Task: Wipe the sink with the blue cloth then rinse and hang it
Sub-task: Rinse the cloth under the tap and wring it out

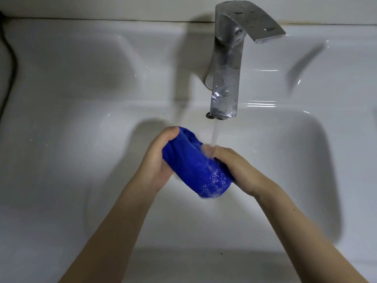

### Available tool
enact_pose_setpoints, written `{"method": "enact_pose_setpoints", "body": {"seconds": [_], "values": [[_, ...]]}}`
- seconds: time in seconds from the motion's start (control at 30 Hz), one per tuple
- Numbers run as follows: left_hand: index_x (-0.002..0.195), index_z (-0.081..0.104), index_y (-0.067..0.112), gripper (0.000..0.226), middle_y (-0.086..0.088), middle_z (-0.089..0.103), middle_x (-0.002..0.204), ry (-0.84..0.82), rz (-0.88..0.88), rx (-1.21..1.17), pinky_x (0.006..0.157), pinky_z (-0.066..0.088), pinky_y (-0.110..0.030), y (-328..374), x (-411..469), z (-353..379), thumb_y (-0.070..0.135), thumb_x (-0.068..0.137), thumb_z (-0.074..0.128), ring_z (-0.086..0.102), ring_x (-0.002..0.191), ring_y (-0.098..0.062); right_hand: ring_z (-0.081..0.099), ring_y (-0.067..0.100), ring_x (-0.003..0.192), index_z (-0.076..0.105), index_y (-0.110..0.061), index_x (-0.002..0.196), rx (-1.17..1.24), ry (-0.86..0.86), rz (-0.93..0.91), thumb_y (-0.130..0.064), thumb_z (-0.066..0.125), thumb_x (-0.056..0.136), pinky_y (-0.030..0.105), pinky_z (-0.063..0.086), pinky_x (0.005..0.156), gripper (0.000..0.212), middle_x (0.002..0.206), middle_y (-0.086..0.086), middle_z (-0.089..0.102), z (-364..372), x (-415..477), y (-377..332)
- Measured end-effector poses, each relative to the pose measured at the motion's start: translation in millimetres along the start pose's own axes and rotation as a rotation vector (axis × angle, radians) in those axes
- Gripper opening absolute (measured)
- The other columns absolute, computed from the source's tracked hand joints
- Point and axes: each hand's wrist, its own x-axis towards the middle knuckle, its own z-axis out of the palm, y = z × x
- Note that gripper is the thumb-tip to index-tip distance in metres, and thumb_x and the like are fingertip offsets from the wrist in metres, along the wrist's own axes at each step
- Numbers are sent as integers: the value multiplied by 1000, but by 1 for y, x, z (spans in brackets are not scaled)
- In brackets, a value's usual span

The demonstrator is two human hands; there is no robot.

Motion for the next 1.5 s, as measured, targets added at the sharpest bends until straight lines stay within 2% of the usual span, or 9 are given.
{"method": "enact_pose_setpoints", "body": {"seconds": [0.1,0.27,0.53,0.67,0.8,1.07,1.3,1.4,1.5], "values": [[101,59,6,26,-15,66,94,-9,47,-20,81,55,-42,2,3,8,29,89,57,65,90,-30,71,25,92,68,-19,107,-30,-21,-29,-50,56,90,36,57,80,37,102,7,73,6,4,-8],[122,57,-3,59,-30,62,119,132,24,-63,103,47,-53,-7,-4,31,42,86,66,62,112,-40,50,2,63,55,-40,76,-85,273,-386,-29,50,103,13,40,59,29,68,-17,54,28,-3,1],[122,65,9,42,-13,72,119,214,-21,4,103,50,-50,-16,-3,33,41,99,52,67,113,-28,39,17,60,37,-9,75,189,579,-299,-21,56,95,25,35,49,30,67,5,42,16,-12,24],[115,72,14,41,-6,72,122,126,-78,-150,97,53,-37,-20,0,22,39,104,41,66,117,-20,45,25,62,51,-9,72,301,465,-187,-33,60,80,32,35,51,27,68,11,48,-5,-9,21],[112,75,11,47,-11,71,121,13,-143,-245,94,54,-36,-23,0,25,41,103,40,66,116,-23,73,28,91,73,-11,106,249,210,-19,-58,66,81,34,58,67,53,103,11,75,-13,-4,10],[120,64,13,56,-10,73,109,254,-142,-54,75,59,-38,-35,5,38,59,92,50,72,93,-24,58,5,63,50,-19,89,86,500,-378,-33,67,90,17,50,58,22,70,-10,58,19,3,7],[45,49,19,53,-1,47,47,457,-100,-48,49,45,-27,-24,9,41,48,87,64,50,44,-19,38,10,54,41,-25,69,-180,641,-442,-49,70,83,28,40,51,40,57,-7,42,54,-2,15],[47,32,21,56,1,30,46,258,-258,-269,53,33,-28,-20,11,53,56,83,58,35,44,-16,42,14,49,38,-28,63,-346,714,-447,-60,59,85,30,39,48,44,51,-4,44,78,4,17],[53,62,14,48,-1,61,53,387,-198,-82,55,49,-28,-36,4,63,47,87,53,62,53,-18,35,12,43,34,-19,53,-305,854,-286,-46,54,94,35,34,48,53,43,-6,37,49,38,-7]]}}
